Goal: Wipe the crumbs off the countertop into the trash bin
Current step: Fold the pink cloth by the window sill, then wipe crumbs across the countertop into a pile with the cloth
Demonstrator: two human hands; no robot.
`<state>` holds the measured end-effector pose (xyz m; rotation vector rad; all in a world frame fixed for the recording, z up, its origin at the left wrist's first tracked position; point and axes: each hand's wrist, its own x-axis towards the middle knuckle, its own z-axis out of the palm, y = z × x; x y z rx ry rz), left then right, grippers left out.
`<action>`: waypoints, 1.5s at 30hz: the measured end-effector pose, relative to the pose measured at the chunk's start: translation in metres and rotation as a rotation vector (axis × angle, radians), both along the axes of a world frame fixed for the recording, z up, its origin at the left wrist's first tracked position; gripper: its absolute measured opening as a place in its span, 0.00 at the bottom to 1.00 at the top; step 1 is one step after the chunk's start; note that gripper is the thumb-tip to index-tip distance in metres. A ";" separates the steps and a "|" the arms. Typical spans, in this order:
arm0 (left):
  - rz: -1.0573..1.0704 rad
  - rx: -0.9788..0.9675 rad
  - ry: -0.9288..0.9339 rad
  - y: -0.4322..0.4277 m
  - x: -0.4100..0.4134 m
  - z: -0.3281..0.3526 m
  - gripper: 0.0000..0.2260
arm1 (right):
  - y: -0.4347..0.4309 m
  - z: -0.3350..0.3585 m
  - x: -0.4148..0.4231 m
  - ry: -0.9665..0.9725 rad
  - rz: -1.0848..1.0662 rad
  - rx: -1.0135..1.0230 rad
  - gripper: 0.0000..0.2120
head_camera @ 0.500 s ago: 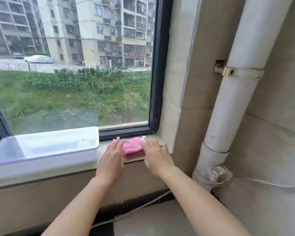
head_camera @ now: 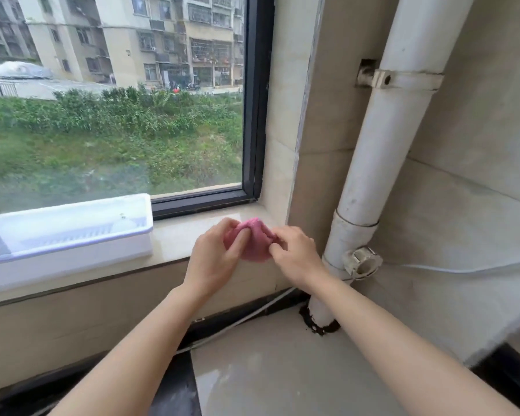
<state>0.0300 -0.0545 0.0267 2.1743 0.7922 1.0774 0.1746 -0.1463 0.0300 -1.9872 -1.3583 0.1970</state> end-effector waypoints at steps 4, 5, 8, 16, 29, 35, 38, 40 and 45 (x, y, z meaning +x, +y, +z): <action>-0.281 -0.300 0.048 -0.076 0.010 0.009 0.05 | -0.117 0.008 -0.006 0.756 0.110 0.029 0.11; -0.331 -0.355 0.070 -0.093 0.013 0.007 0.05 | -0.145 0.004 -0.006 0.779 0.102 0.013 0.11; -0.455 -0.585 0.093 -0.159 0.021 -0.006 0.06 | -0.236 -0.007 -0.015 0.836 -0.052 0.017 0.06; -0.750 -0.975 0.202 -0.410 0.029 -0.049 0.19 | -0.511 -0.029 -0.077 0.880 -0.517 0.093 0.13; -1.562 -0.979 0.619 -0.829 -0.062 -0.058 0.29 | -0.931 -0.042 -0.292 0.752 -1.119 0.366 0.24; -1.733 -0.442 0.799 -0.975 -0.087 -0.056 0.22 | -1.053 -0.043 -0.355 0.576 -1.414 0.130 0.16; -1.788 -0.308 0.822 -1.029 -0.091 -0.069 0.13 | -1.098 -0.049 -0.364 0.479 -1.515 -0.010 0.11; -1.813 -0.286 0.849 -1.060 -0.090 -0.079 0.09 | -1.129 -0.055 -0.362 0.475 -1.570 -0.043 0.12; -1.806 -0.662 0.968 -1.149 -0.070 -0.110 0.07 | -1.209 -0.082 -0.347 0.775 -1.701 0.390 0.06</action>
